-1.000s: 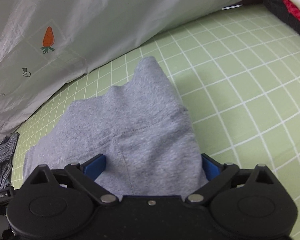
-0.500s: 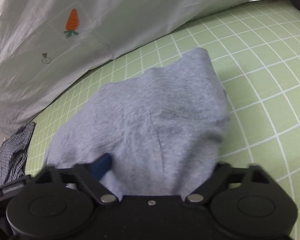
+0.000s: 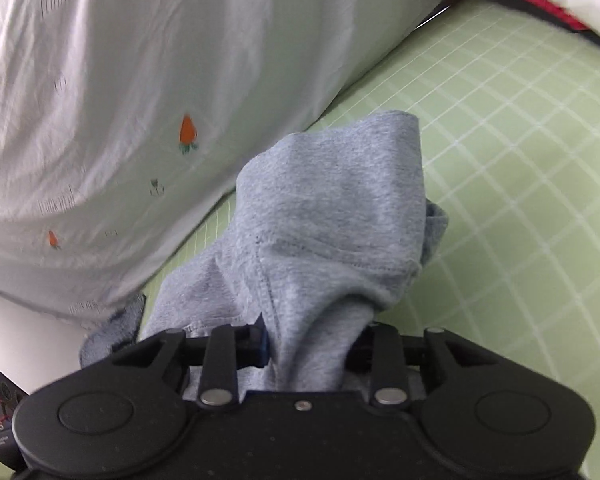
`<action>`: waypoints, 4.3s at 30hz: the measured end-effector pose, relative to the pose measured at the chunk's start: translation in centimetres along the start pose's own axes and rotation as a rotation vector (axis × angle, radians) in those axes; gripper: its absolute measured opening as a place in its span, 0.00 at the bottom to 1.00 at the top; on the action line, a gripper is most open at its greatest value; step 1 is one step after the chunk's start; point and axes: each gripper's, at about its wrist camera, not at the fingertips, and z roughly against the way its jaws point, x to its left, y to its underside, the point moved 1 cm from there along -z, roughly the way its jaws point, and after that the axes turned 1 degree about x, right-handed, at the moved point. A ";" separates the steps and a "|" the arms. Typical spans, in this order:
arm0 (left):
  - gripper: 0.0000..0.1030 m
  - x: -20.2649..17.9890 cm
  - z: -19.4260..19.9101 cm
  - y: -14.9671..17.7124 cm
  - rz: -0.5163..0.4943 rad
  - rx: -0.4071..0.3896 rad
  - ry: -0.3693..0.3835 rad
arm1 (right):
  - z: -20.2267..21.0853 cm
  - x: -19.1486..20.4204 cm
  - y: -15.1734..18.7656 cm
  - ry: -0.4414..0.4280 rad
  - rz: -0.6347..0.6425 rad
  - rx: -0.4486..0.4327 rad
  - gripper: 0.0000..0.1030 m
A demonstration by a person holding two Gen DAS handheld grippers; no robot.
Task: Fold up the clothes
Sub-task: 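Lift the folded hoodie with both grippers and carry it to the clothes stack, then lower the hoodie onto the stack and open both grippers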
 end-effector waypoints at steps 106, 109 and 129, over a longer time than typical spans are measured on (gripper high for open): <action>0.38 -40.2 -22.6 -2.6 0.068 -0.286 0.378 | 14.0 -14.4 -44.9 0.414 0.540 -0.496 0.65; 0.44 -38.5 -24.1 -1.7 0.061 -0.270 0.280 | 11.4 -15.5 -43.2 0.497 0.539 -0.485 0.70; 1.00 -39.7 -19.0 4.2 -0.309 -0.377 0.044 | 8.6 -19.0 -35.8 0.421 0.413 -0.385 1.00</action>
